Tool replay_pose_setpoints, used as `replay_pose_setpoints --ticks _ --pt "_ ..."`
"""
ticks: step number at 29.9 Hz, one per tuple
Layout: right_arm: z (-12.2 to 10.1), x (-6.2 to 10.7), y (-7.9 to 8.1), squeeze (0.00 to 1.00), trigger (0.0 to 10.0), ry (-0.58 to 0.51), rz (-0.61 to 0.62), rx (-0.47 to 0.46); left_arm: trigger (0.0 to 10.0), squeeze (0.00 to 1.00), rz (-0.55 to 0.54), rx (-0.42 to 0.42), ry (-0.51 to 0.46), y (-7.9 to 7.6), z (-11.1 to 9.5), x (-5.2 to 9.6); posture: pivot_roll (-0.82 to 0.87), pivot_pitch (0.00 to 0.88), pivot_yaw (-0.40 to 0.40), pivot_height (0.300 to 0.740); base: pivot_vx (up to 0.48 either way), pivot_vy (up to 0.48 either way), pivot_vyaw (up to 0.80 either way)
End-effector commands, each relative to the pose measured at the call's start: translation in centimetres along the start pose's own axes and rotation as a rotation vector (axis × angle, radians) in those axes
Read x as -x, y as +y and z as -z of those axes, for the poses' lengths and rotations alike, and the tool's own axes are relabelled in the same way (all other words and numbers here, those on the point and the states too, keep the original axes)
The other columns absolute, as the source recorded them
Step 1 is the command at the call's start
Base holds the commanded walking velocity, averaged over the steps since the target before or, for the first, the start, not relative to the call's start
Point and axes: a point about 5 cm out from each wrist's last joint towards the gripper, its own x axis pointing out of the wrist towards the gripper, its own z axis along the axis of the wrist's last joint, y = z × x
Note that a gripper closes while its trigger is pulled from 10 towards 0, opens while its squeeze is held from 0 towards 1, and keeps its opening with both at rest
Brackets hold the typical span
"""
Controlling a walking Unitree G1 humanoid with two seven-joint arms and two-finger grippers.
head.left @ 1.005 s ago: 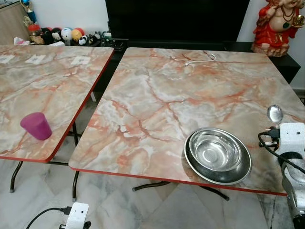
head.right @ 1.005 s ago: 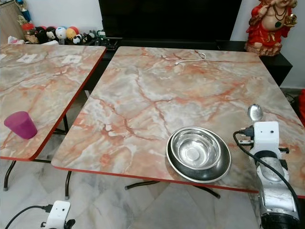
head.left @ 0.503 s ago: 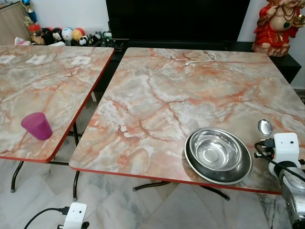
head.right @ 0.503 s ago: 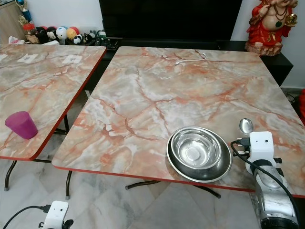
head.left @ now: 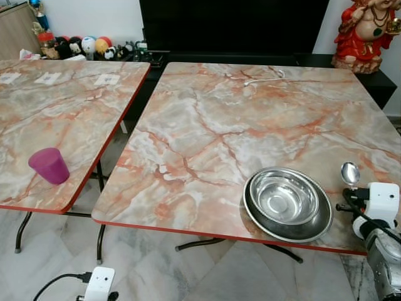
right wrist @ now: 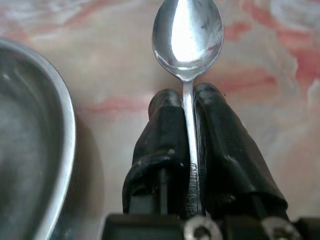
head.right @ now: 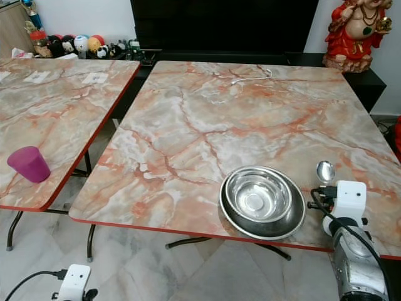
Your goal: Setting the table
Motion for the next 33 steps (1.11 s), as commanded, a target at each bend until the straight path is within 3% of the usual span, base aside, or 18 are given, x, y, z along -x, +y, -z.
replay_pose_setpoints --ticks 1,13,22,33 --pt "0.2 -0.1 0.0 0.00 10.0 0.004 -0.015 -0.021 10.0 0.00 -0.007 -0.001 0.016 -0.1 0.3 0.0 0.09 0.032 0.016 0.740 0.000 0.000 0.00" --pt "0.4 -0.3 0.8 0.00 10.0 0.006 -0.054 -0.020 10.0 0.00 -0.010 -0.002 0.014 -0.2 0.2 0.0 0.10 0.036 0.017 0.740 0.000 0.000 0.00" --pt "0.3 -0.6 1.4 0.00 10.0 -0.004 -0.071 -0.004 10.0 0.00 -0.020 0.000 0.011 0.7 0.3 0.1 0.10 0.039 0.016 0.740 0.000 0.000 0.00" --pt "0.4 -0.9 1.8 0.00 10.0 -0.008 -0.060 -0.001 10.0 0.00 -0.020 0.000 0.011 0.4 0.2 0.1 0.10 0.039 0.014 0.740 0.000 0.000 0.00"
